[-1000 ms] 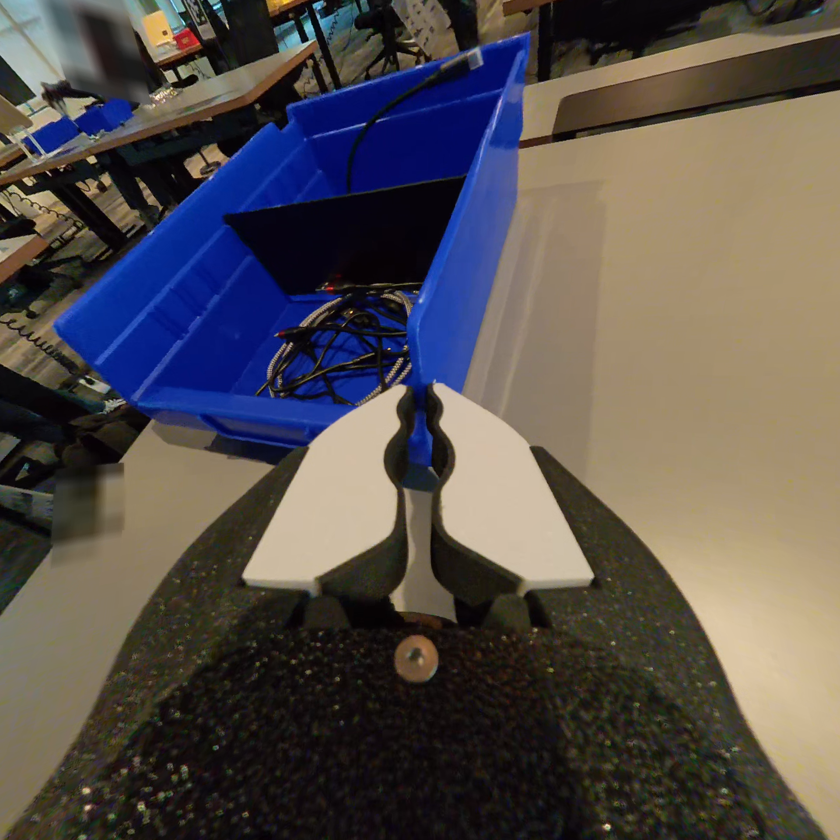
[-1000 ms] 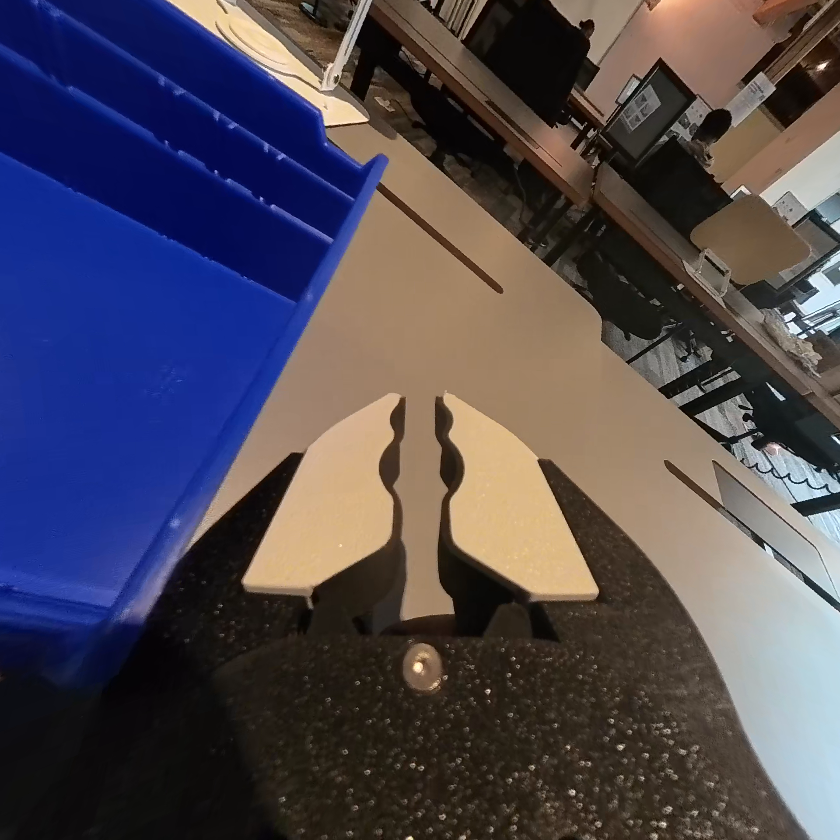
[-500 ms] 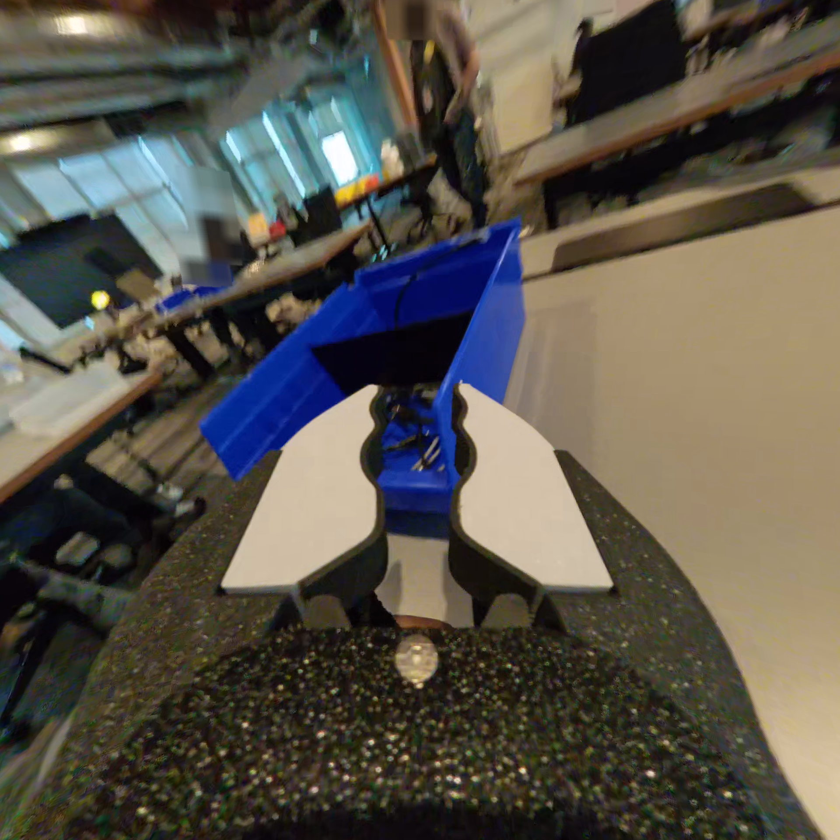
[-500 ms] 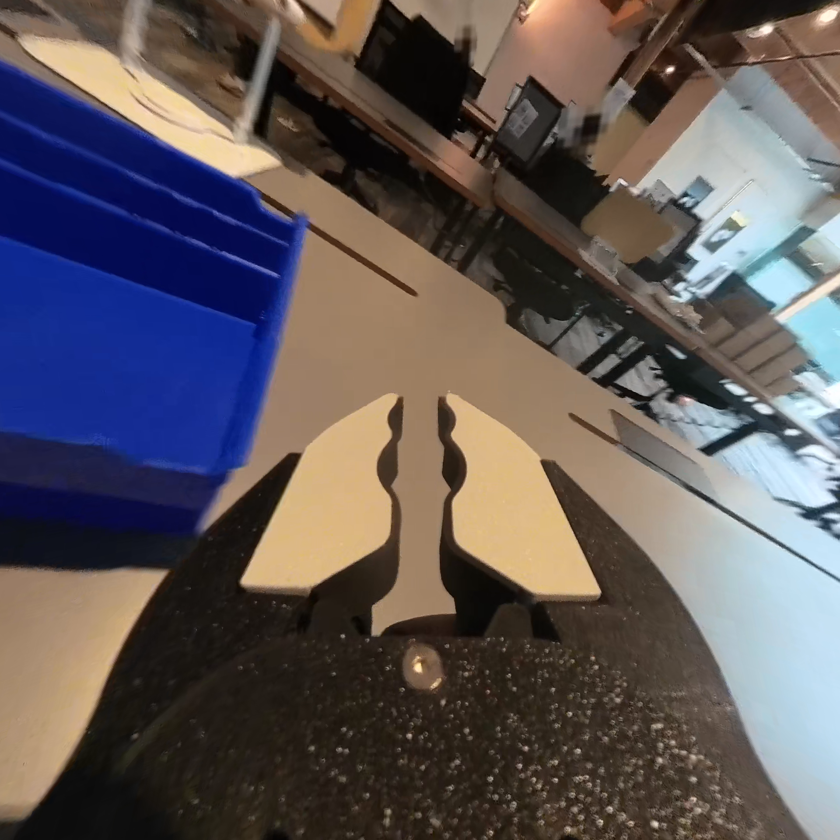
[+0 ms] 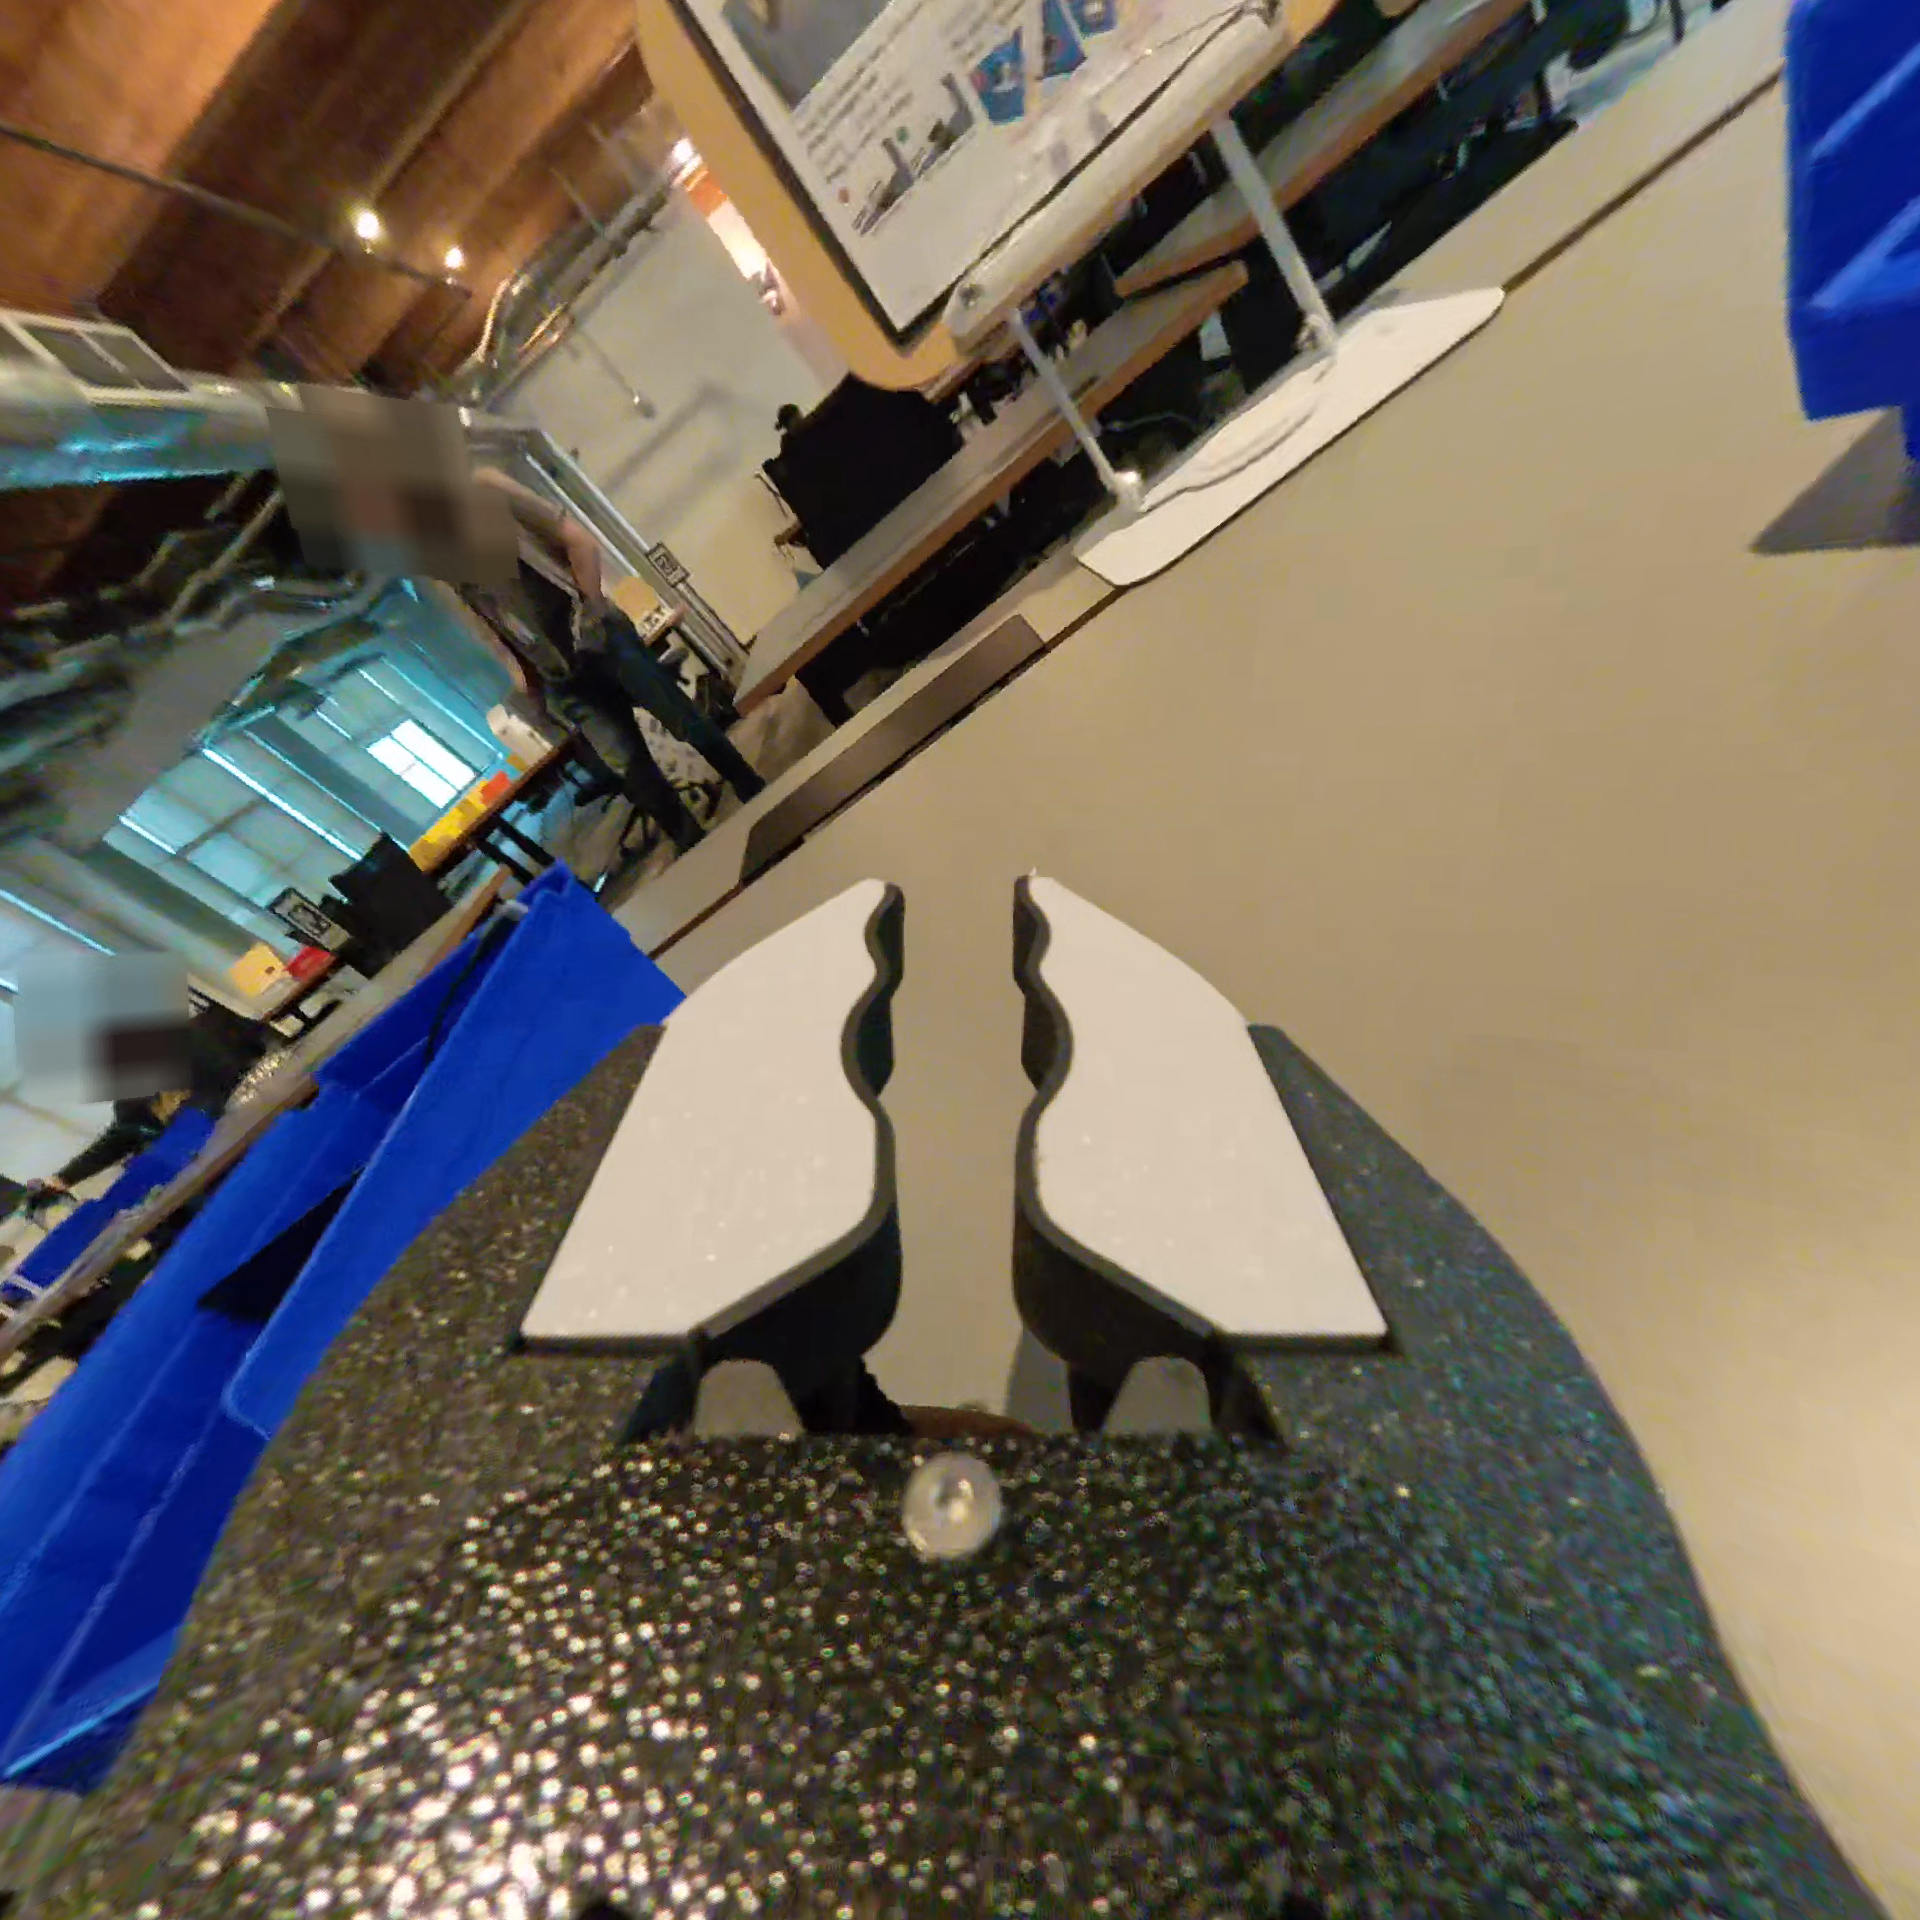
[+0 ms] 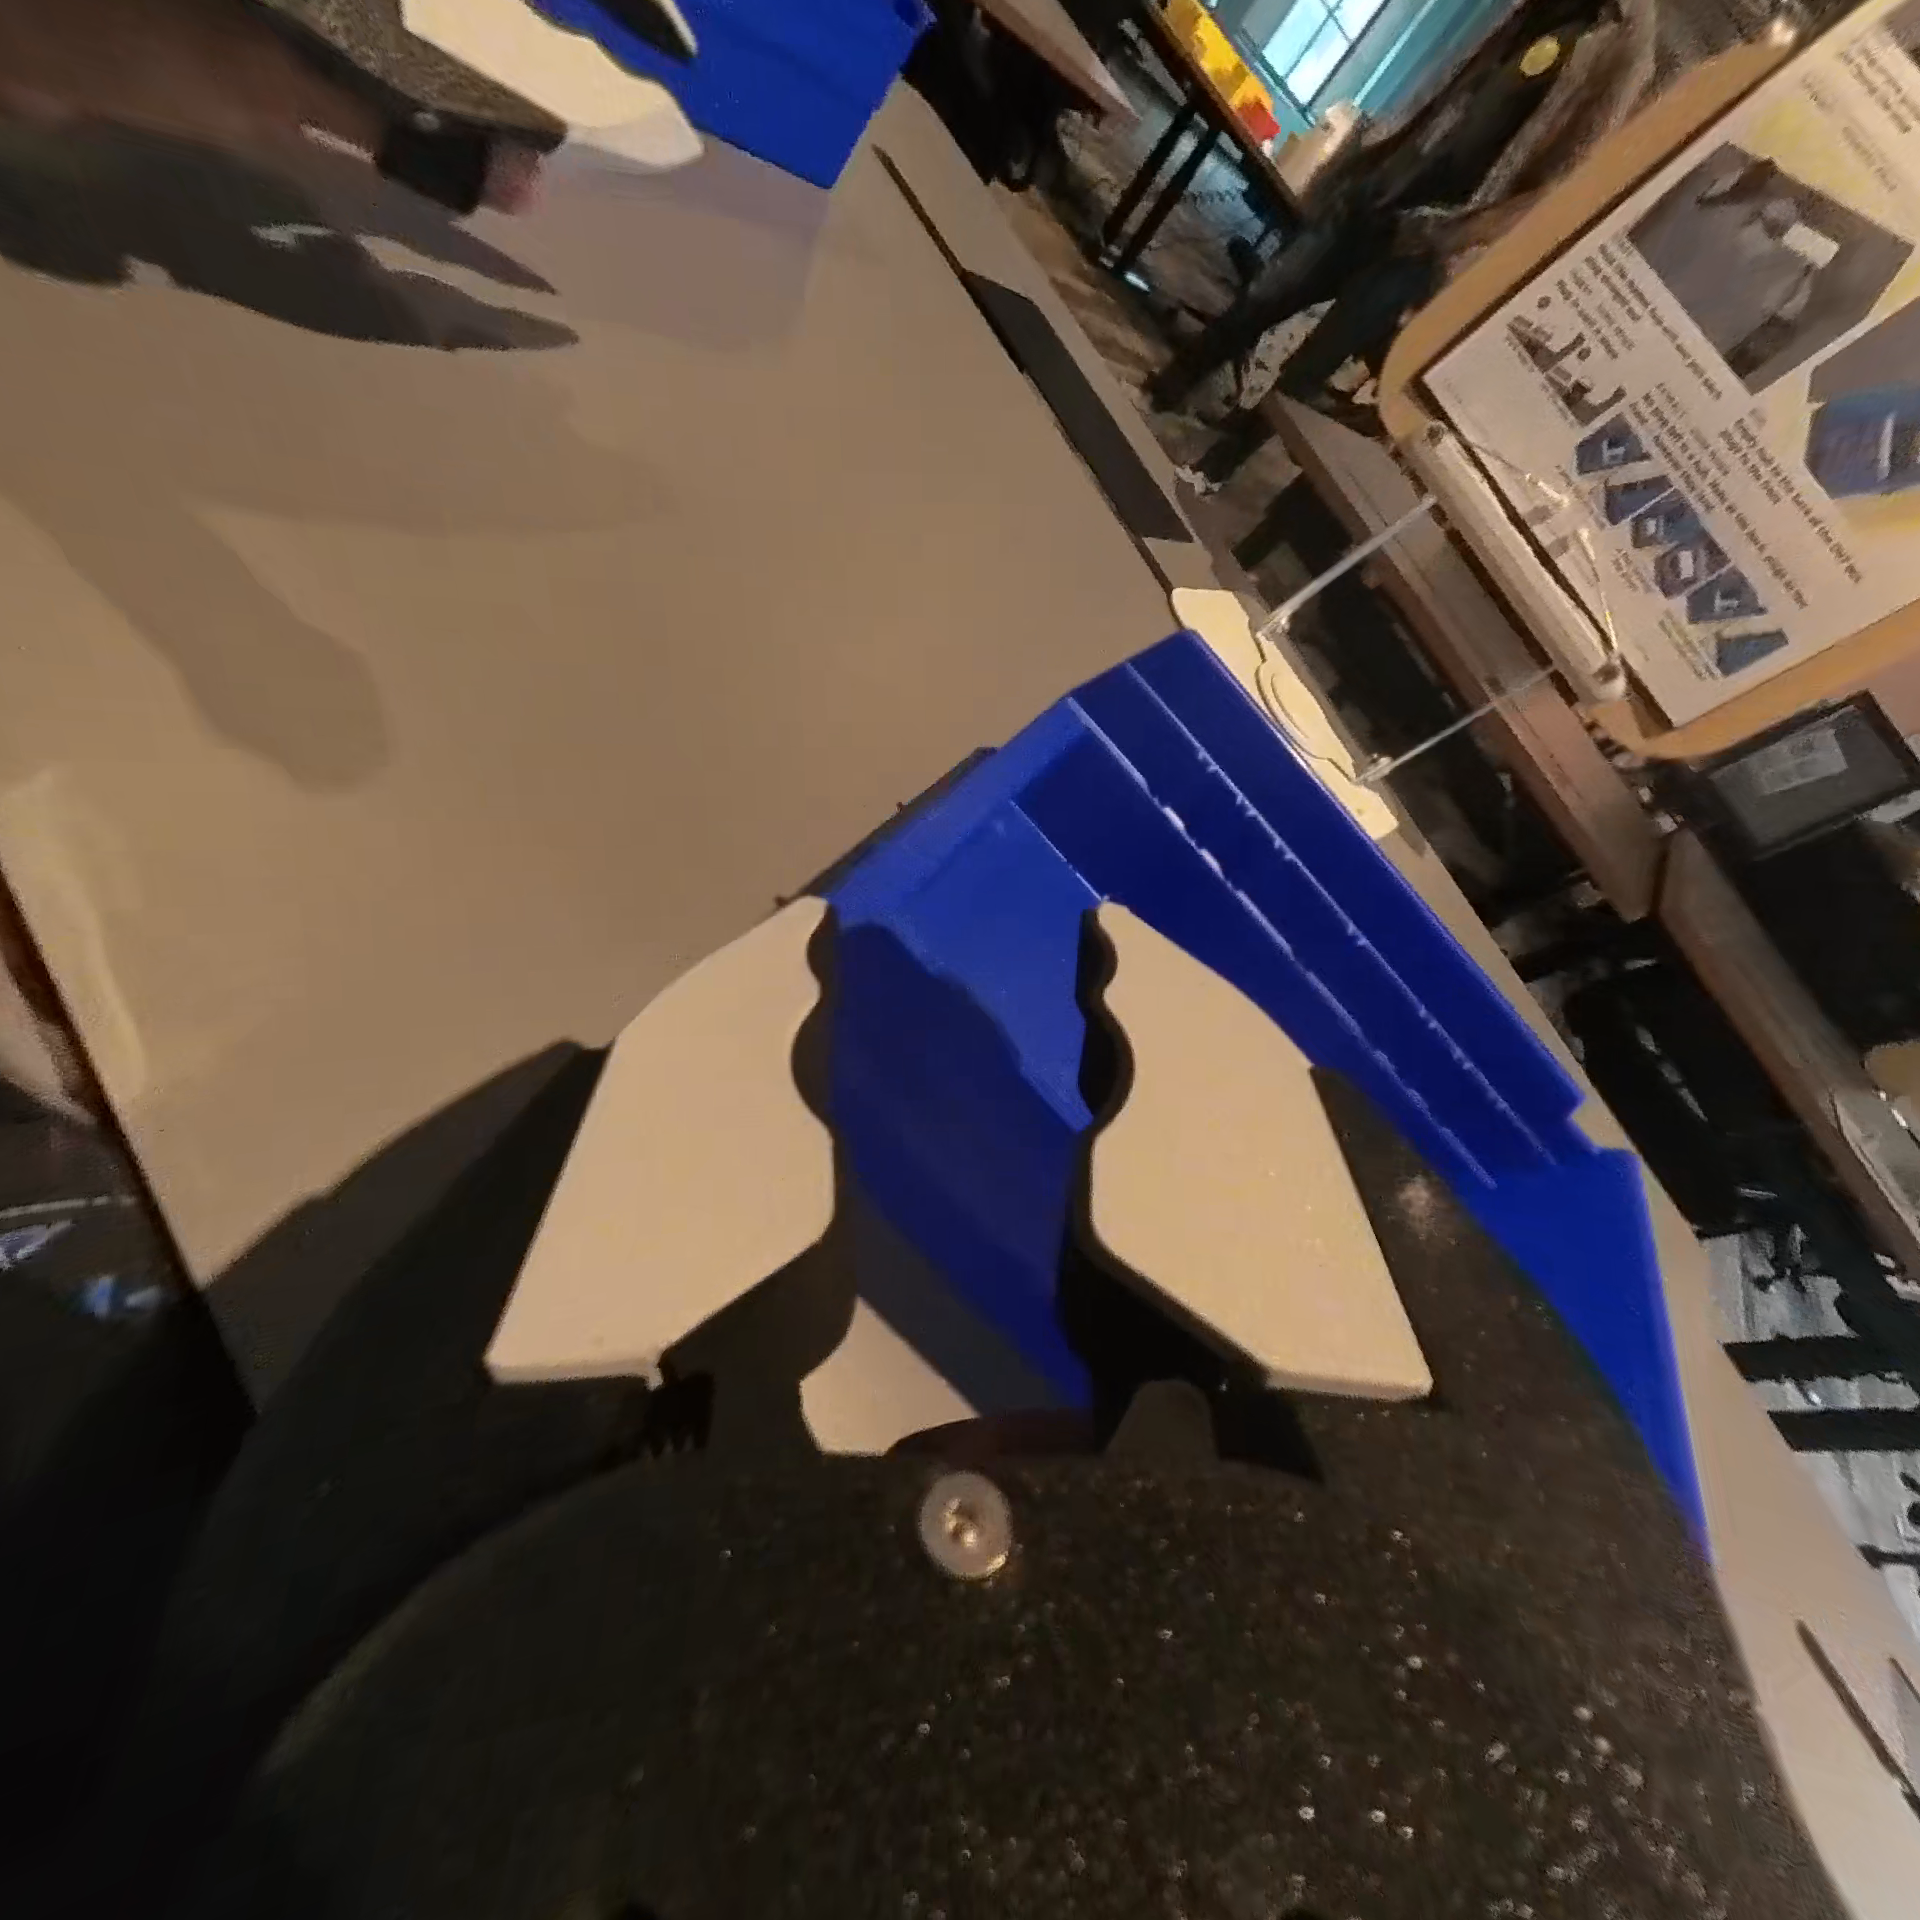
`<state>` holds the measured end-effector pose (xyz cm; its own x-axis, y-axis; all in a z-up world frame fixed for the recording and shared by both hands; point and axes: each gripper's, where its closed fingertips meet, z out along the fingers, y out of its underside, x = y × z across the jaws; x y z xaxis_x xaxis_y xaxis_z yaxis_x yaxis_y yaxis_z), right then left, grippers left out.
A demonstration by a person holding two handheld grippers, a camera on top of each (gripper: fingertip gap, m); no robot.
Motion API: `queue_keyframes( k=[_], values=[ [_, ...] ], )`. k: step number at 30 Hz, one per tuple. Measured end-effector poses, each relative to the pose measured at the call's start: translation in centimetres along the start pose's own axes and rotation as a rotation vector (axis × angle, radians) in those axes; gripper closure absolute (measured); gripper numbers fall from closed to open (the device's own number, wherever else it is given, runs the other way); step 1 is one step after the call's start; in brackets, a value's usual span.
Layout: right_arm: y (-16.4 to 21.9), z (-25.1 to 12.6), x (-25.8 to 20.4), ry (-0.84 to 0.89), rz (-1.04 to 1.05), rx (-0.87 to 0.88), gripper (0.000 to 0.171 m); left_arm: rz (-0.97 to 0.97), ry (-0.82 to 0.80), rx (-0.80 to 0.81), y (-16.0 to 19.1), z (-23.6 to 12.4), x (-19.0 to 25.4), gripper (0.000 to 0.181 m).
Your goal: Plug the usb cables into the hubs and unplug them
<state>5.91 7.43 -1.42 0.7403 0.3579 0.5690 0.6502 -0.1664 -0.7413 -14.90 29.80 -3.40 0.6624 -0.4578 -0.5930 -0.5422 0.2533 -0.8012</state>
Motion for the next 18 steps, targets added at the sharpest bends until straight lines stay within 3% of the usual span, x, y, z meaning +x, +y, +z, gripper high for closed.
queue_keyframes(
  k=[4, 10, 18],
  values=[
    [2.4, 1.1, -0.3, -0.015, -0.026, -0.14, 0.13, -0.046, 0.09, -0.088, 2.2, 0.5, 1.1, 0.16],
    [4.0, 0.4, 0.8, -0.02, -0.137, -0.243, 0.138, -0.033, 0.059, -0.108, 2.6, 0.3, 0.7, 0.16],
    [8.7, -3.5, 3.9, -0.093, -0.194, -0.424, 0.143, -0.007, 0.002, -0.144, 3.4, -0.2, 0.0, 0.161]
  ],
)
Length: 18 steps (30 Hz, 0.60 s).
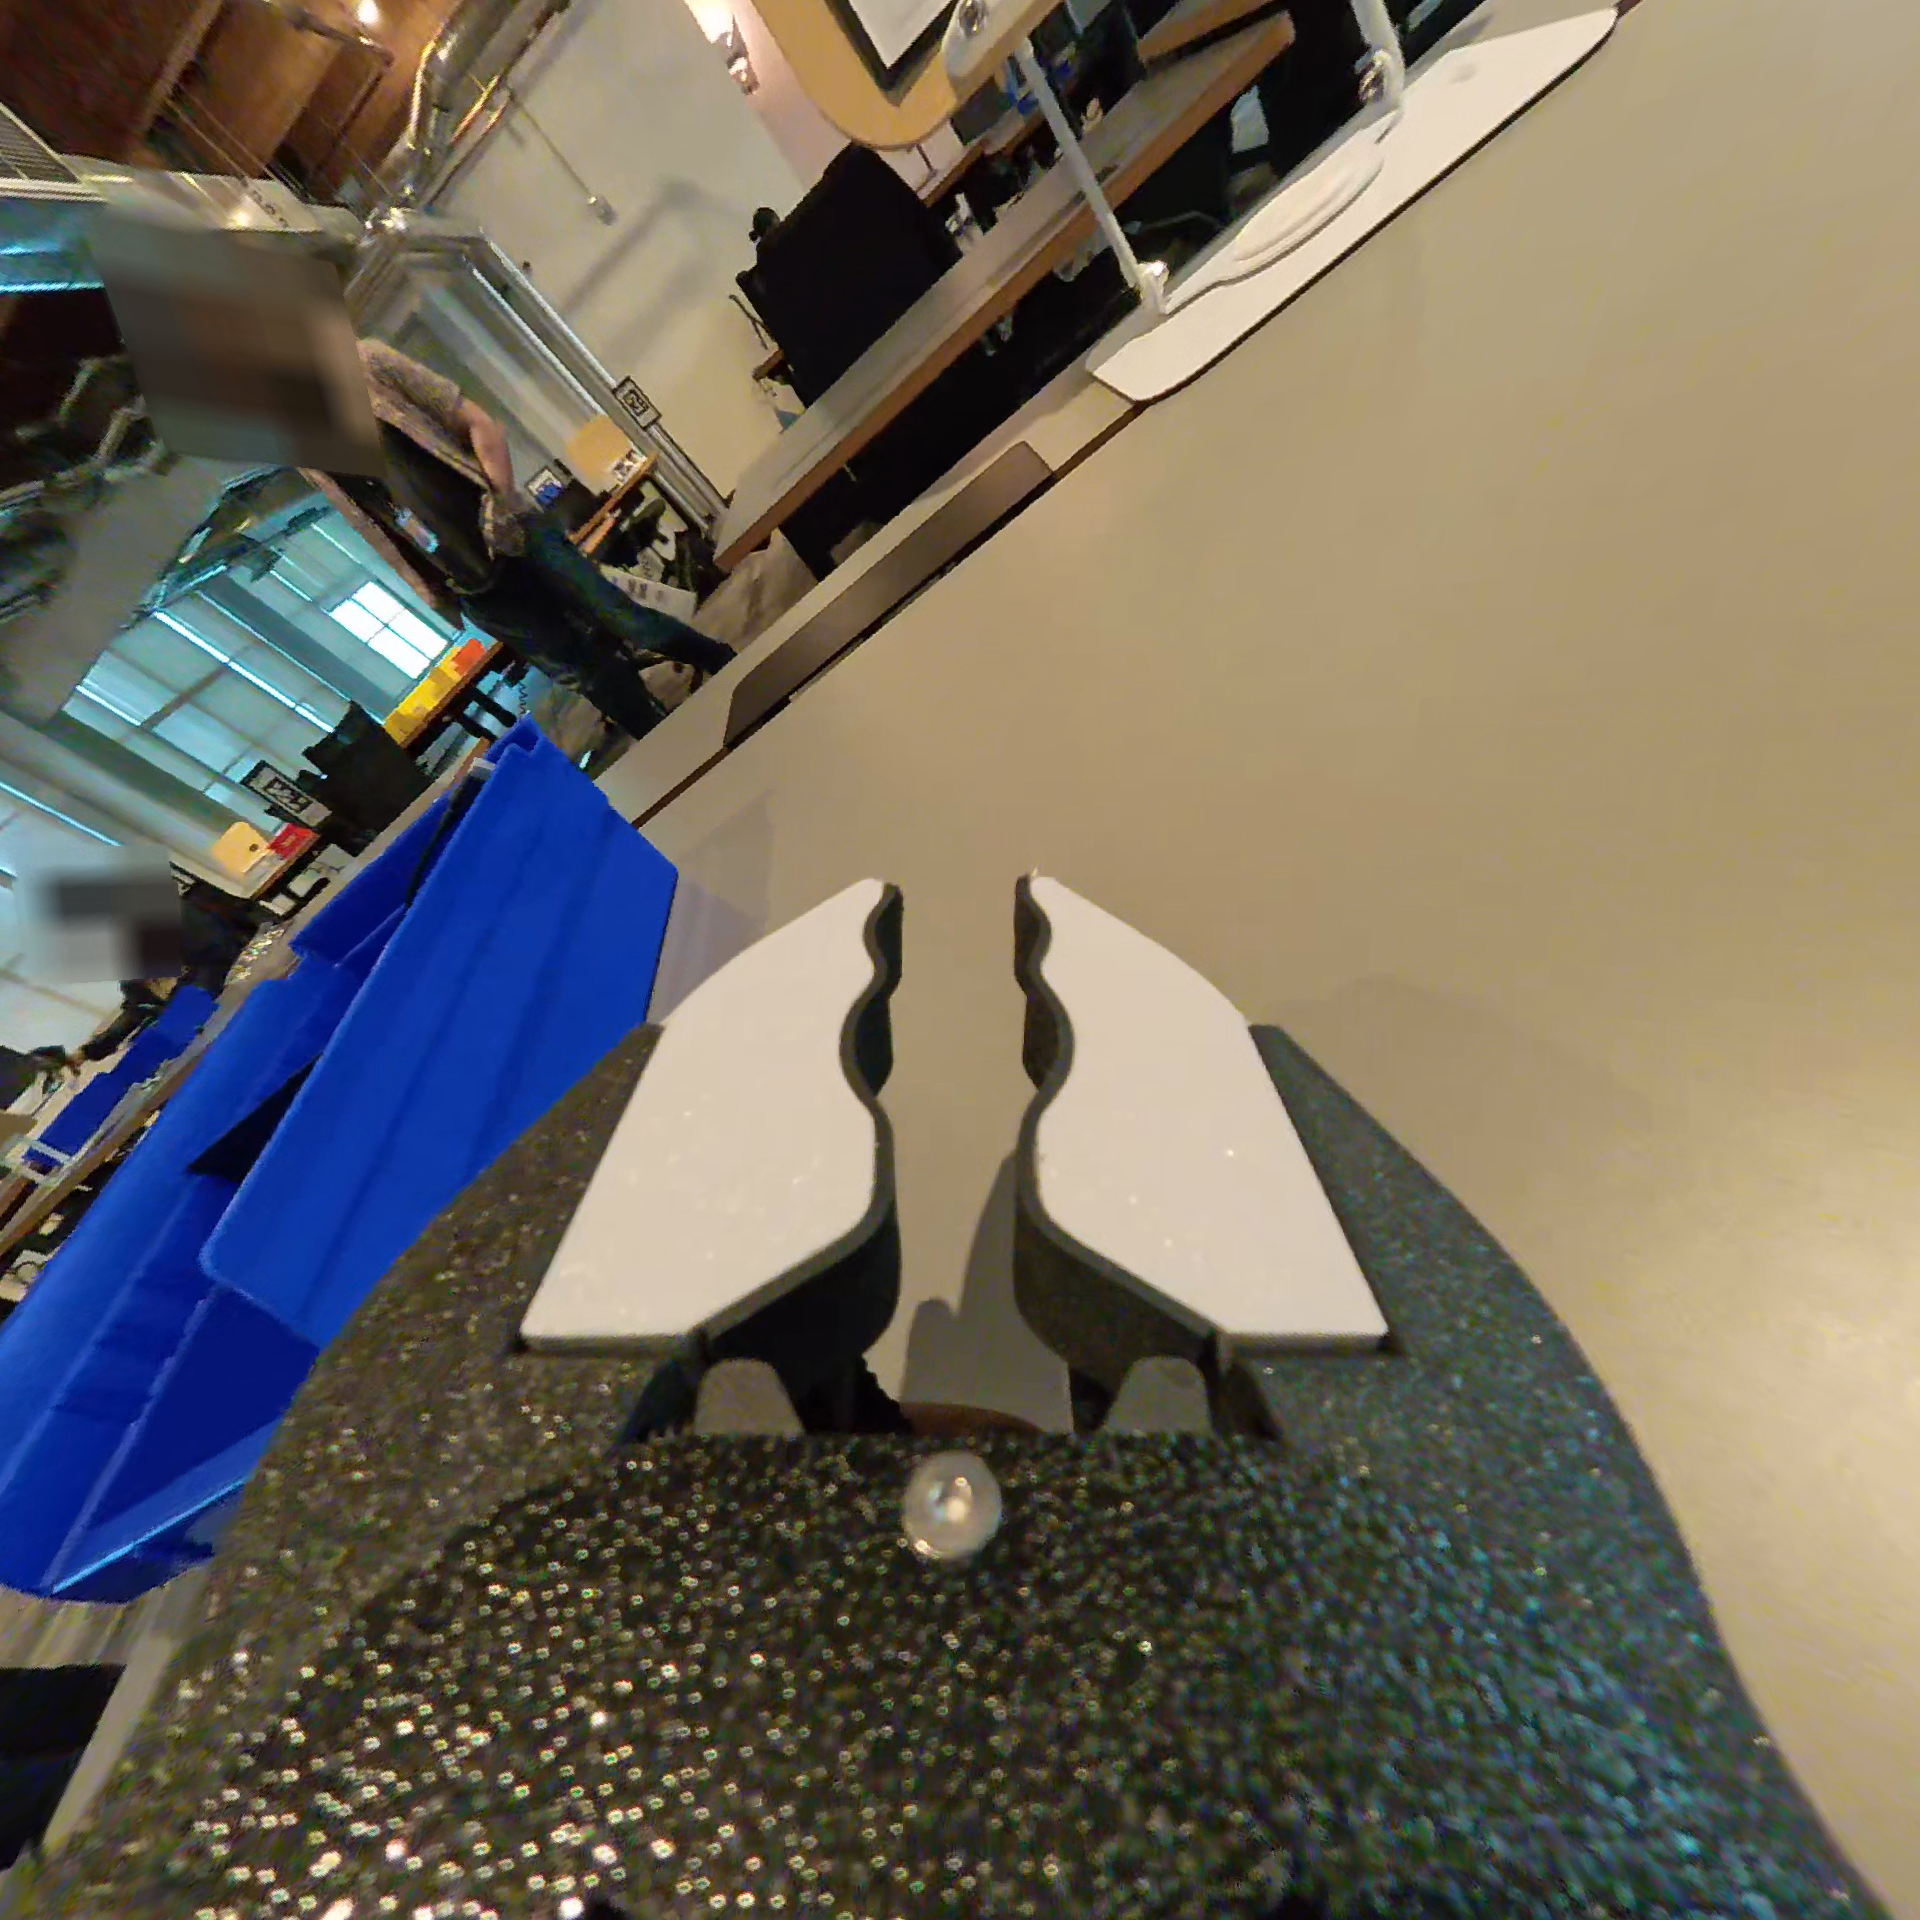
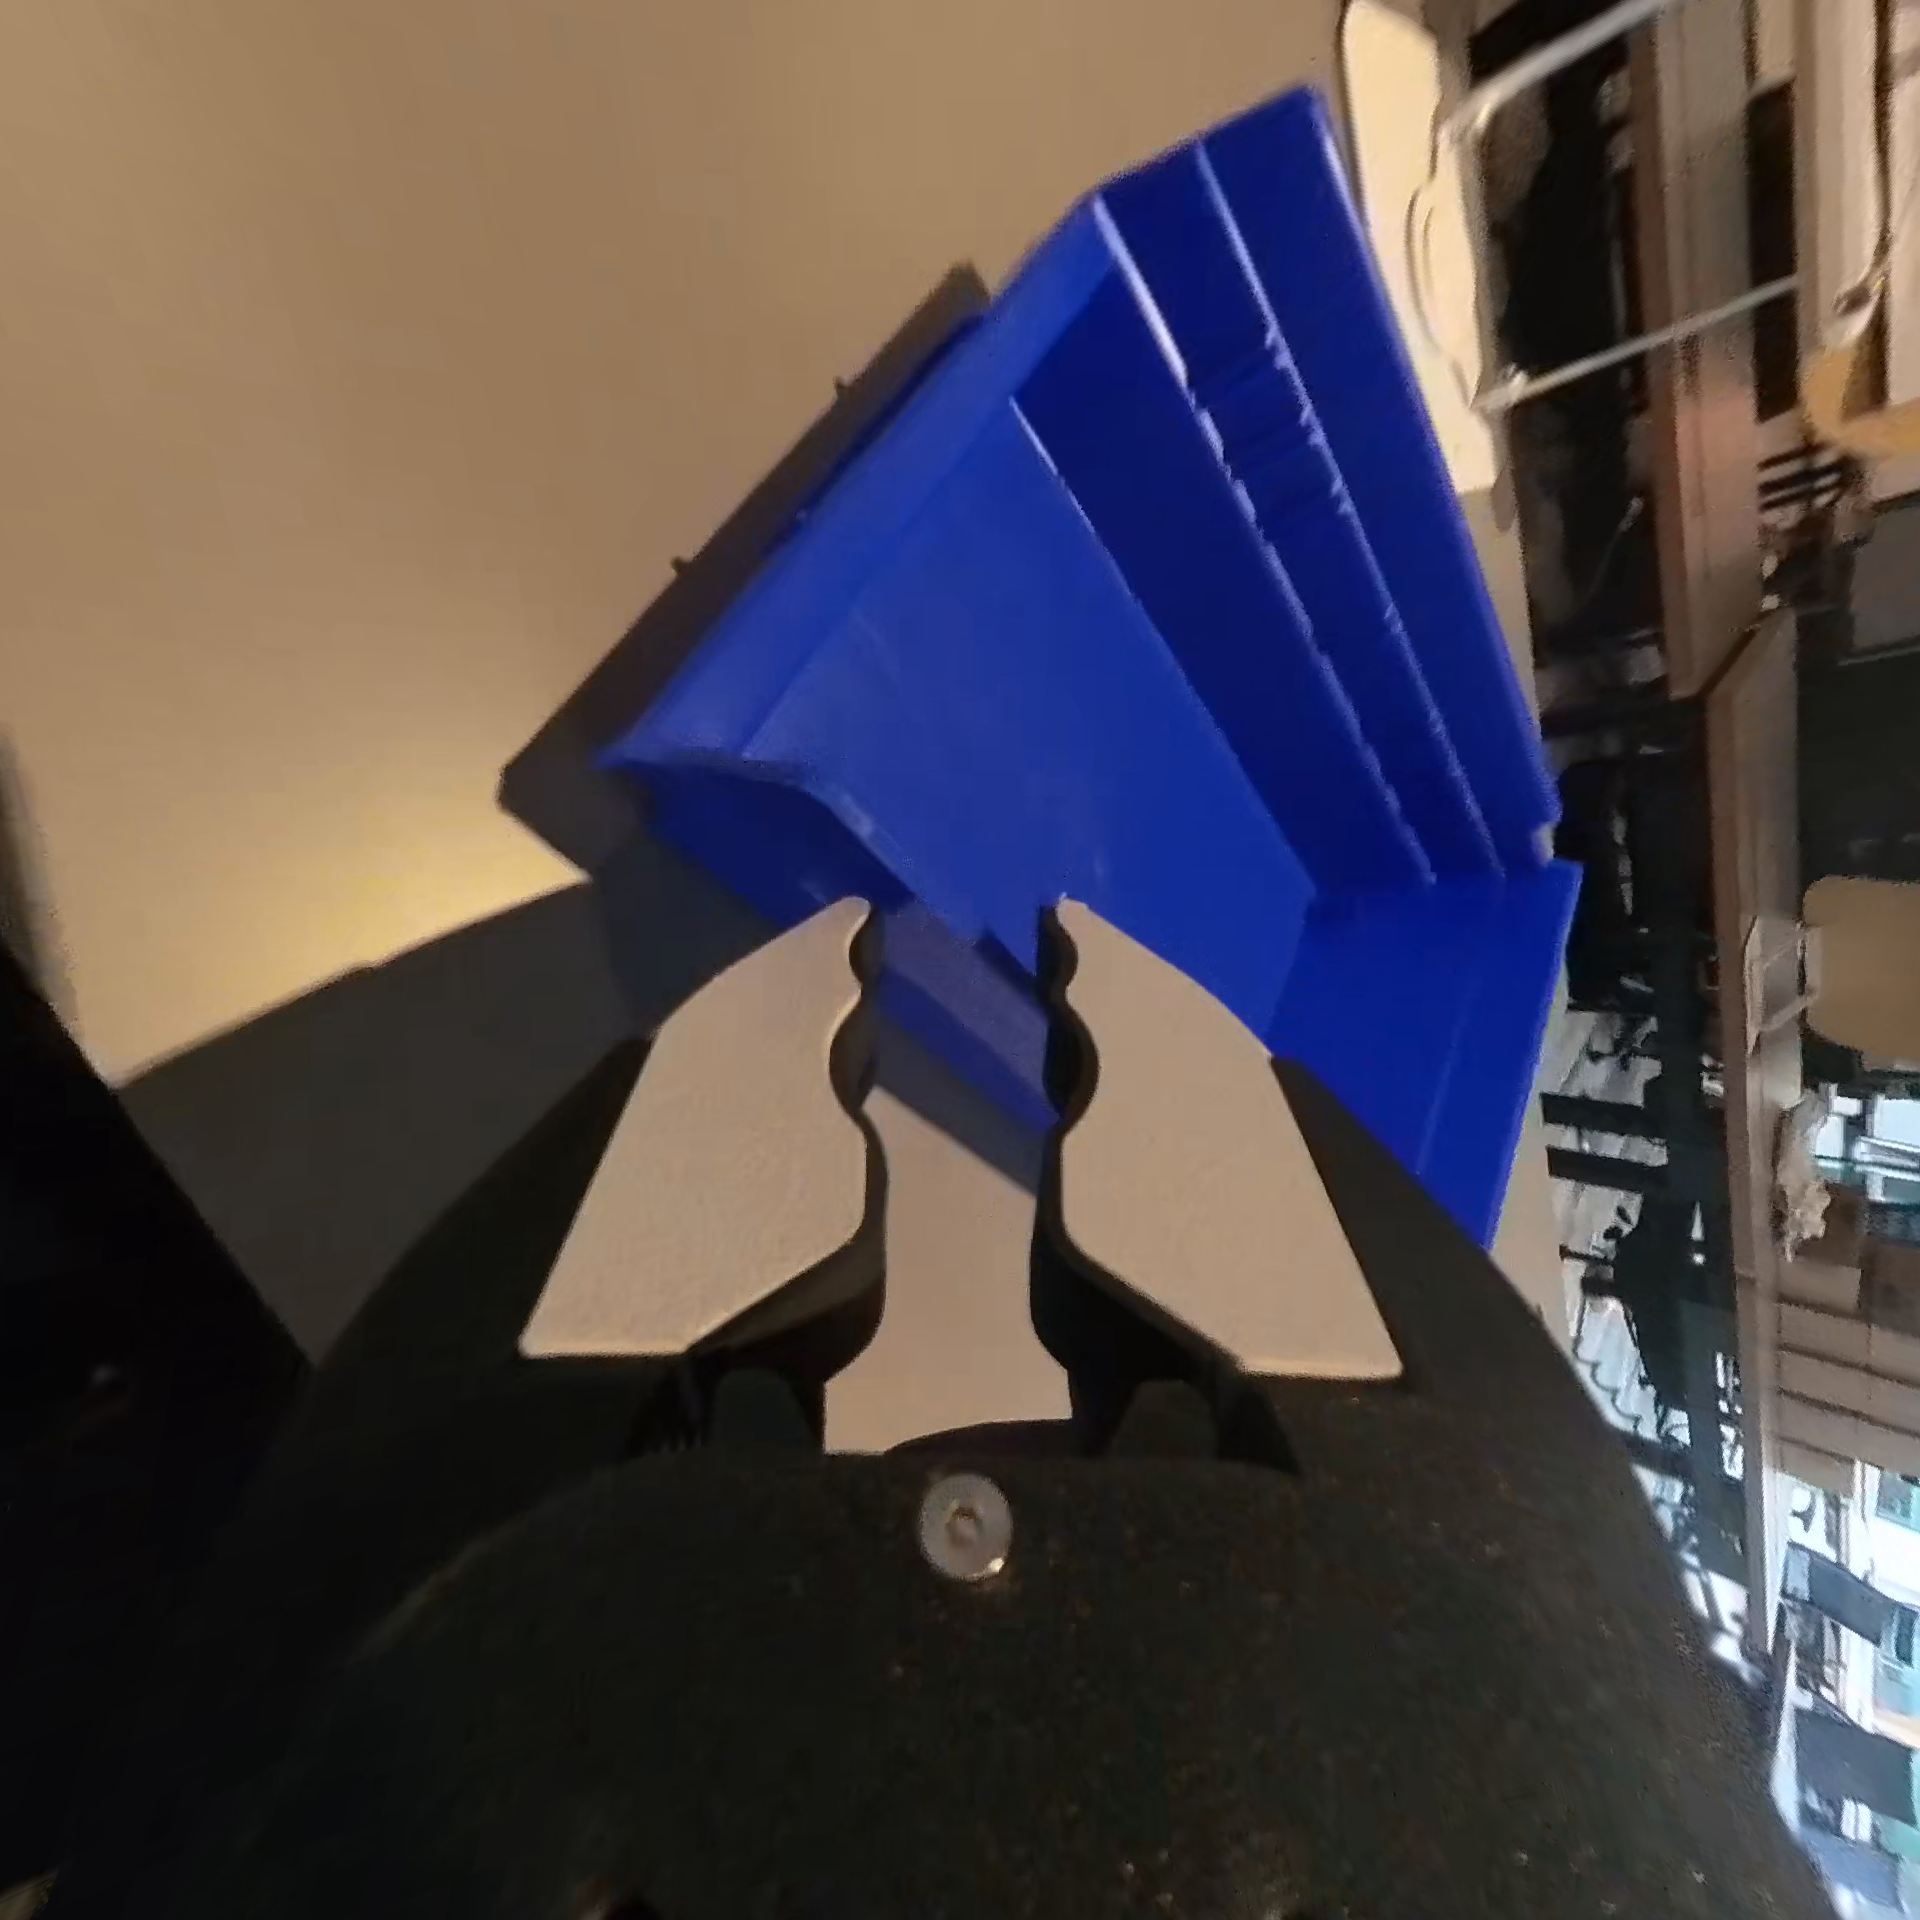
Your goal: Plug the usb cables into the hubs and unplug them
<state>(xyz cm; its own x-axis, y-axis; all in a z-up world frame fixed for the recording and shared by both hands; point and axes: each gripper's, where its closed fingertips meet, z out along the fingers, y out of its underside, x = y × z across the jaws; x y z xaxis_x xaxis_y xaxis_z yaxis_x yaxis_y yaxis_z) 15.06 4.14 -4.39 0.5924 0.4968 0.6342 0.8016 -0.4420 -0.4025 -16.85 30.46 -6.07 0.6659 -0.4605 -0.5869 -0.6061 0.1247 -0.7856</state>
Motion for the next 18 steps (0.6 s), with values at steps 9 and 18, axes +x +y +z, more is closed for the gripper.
queue_keyframes(
  k=[9, 18],
  values=[
    [7.9, -3.2, 2.2, -0.086, 0.168, -0.015, 0.138, 0.045, -0.017, -0.046, 0.6, 0.1, 0.2, 0.161],
    [7.8, -5.5, 3.5, 0.031, 0.528, 0.182, 0.111, 0.086, -0.023, -0.08, 1.0, 0.2, 0.6, 0.161]
  ],
)
